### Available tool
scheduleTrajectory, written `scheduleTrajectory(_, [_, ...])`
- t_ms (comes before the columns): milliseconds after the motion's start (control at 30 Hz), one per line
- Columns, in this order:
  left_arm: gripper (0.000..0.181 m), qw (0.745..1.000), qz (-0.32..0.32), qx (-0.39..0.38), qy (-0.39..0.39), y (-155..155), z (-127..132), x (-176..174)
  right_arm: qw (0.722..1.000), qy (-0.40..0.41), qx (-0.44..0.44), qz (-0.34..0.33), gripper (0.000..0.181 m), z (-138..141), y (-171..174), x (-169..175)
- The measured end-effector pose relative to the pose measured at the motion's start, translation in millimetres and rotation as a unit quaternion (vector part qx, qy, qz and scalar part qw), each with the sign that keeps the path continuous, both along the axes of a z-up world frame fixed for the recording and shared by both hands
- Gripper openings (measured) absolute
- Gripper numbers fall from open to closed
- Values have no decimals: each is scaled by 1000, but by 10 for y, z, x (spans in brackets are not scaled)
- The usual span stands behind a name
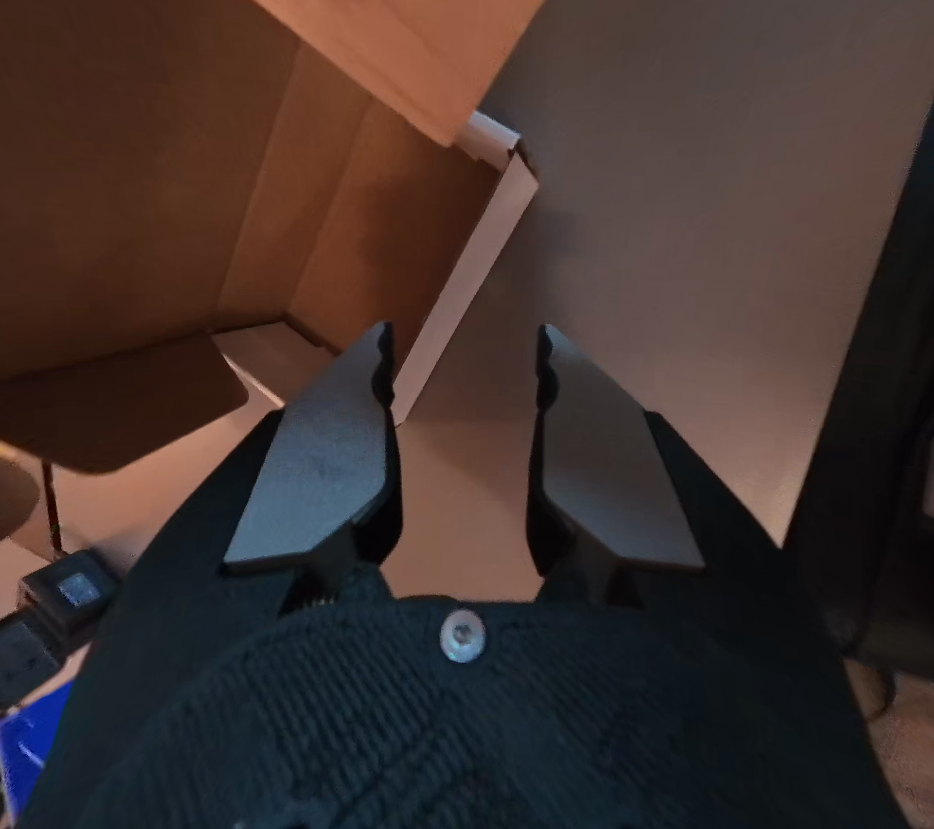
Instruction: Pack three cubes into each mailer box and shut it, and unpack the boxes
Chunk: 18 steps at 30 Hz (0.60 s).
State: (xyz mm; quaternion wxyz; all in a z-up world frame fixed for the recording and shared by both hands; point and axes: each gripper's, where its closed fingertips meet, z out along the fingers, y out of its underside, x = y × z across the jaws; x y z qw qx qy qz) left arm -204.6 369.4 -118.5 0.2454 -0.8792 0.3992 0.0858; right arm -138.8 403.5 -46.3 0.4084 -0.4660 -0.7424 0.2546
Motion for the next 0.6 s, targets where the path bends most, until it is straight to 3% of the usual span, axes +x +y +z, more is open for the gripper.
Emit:
scheduleTrajectory(167, [46,996,-31,-79,31,15,-288,-207,1000,-1,0,0,41,-1,-32,-40])
scheduleTrajectory(267, [12,994,-26,-64,85,102,-384,-334,1000,-2,3,-12,42,-20,12,-63])
scheduleTrajectory(333, [2,994,-48,-56,84,42,-391,-204,1000,-3,4,-24,42,-30,62,-63])
scheduleTrajectory(600, [2,978,-152,-46,135,-363,-387,257,998,49,-15,-27,42,200,47,-67])
